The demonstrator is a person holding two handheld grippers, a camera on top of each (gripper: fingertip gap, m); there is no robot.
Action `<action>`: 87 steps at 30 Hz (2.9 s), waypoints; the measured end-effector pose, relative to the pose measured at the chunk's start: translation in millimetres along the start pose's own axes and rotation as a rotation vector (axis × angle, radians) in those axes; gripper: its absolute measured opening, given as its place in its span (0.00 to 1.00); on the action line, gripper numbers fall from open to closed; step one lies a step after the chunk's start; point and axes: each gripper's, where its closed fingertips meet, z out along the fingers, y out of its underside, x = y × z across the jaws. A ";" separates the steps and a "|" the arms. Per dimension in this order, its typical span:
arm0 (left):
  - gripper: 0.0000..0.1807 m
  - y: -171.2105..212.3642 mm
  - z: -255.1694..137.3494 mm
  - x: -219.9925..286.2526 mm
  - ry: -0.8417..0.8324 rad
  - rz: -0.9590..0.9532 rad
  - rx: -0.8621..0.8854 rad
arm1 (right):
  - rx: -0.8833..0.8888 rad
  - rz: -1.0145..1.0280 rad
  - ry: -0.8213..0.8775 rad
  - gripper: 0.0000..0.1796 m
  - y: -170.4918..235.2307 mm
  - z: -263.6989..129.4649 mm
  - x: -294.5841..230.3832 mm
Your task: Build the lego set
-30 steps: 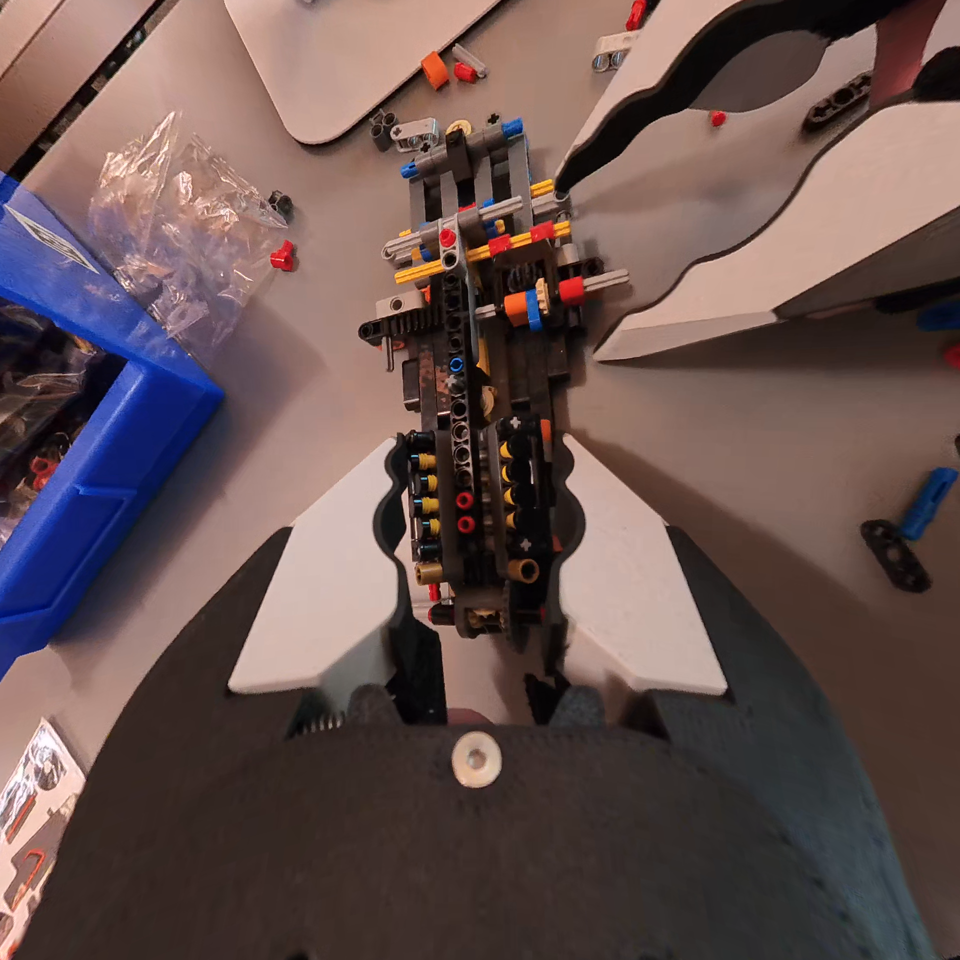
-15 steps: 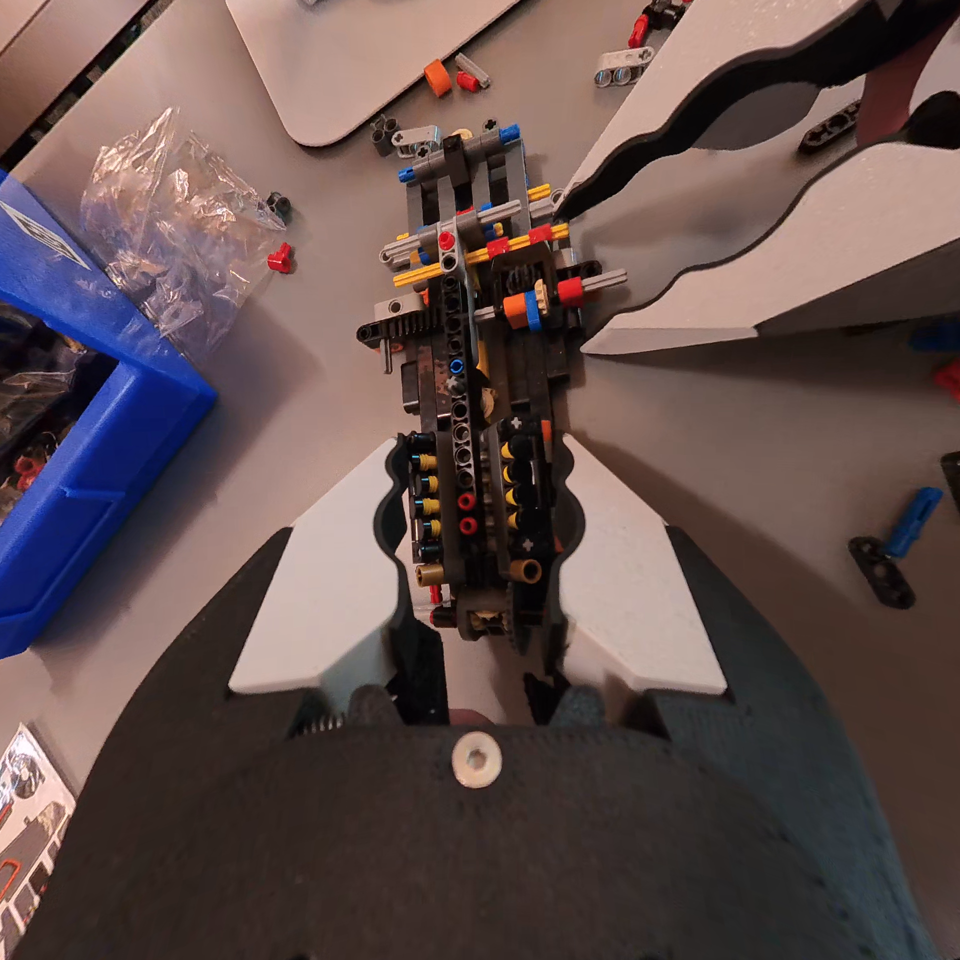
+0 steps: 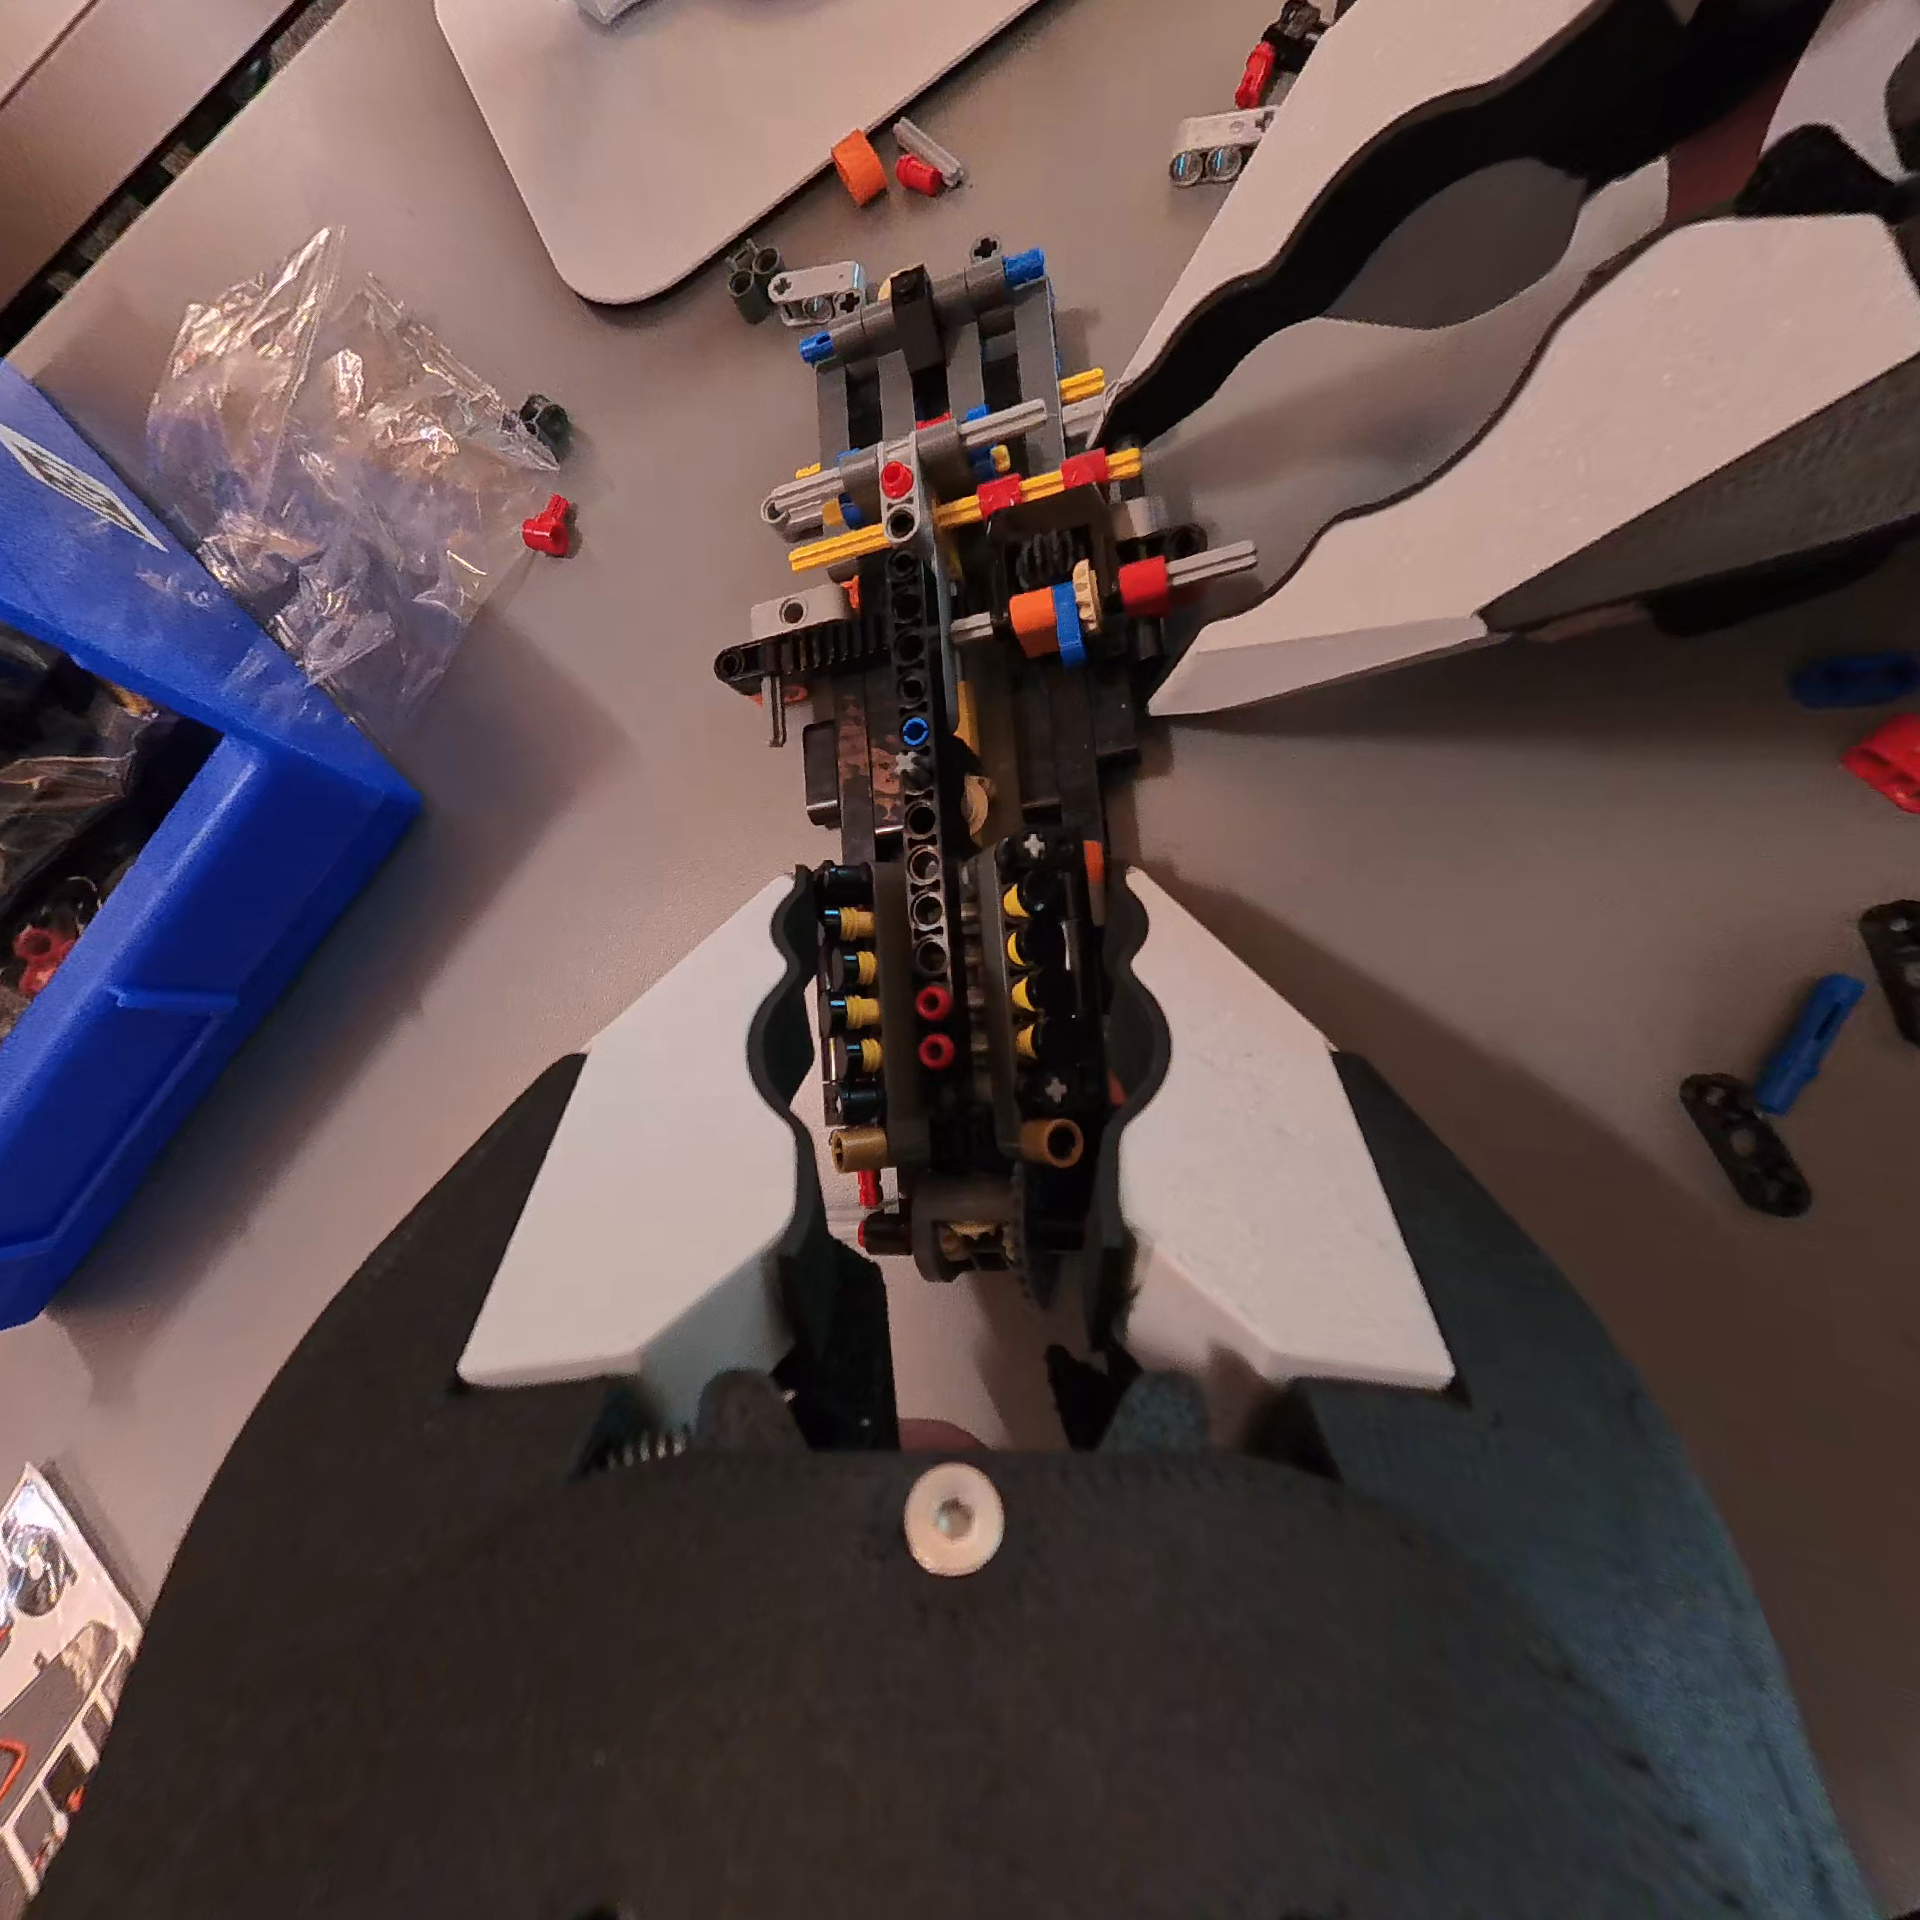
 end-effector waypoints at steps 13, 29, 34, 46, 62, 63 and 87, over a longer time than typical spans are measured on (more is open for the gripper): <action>0.29 0.3 -0.9 0.2 0.010 0.002 -0.001 | 0.003 -0.023 -0.024 0.24 -0.9 -0.1 -2.0; 0.27 -10.5 -9.9 -1.6 -0.011 0.030 0.026 | 0.016 -0.033 -0.027 0.24 -1.6 -1.7 -3.0; 0.29 -23.3 -6.9 3.8 -0.032 0.105 0.055 | 0.001 -0.042 -0.041 0.24 1.5 -2.6 -4.4; 0.29 -39.7 11.7 -2.6 -0.095 0.224 0.027 | -0.007 -0.053 -0.056 0.22 4.6 -3.8 -4.3; 0.27 -30.6 17.1 2.7 -0.018 0.219 0.019 | -0.007 -0.061 -0.072 0.20 3.2 -2.0 -7.4; 0.28 -31.1 14.2 2.6 -0.001 0.224 0.031 | -0.007 -0.061 -0.073 0.20 3.3 -2.1 -7.4; 0.29 -29.6 10.6 0.9 0.044 0.233 0.046 | -0.006 -0.066 -0.082 0.20 2.7 -1.9 -8.6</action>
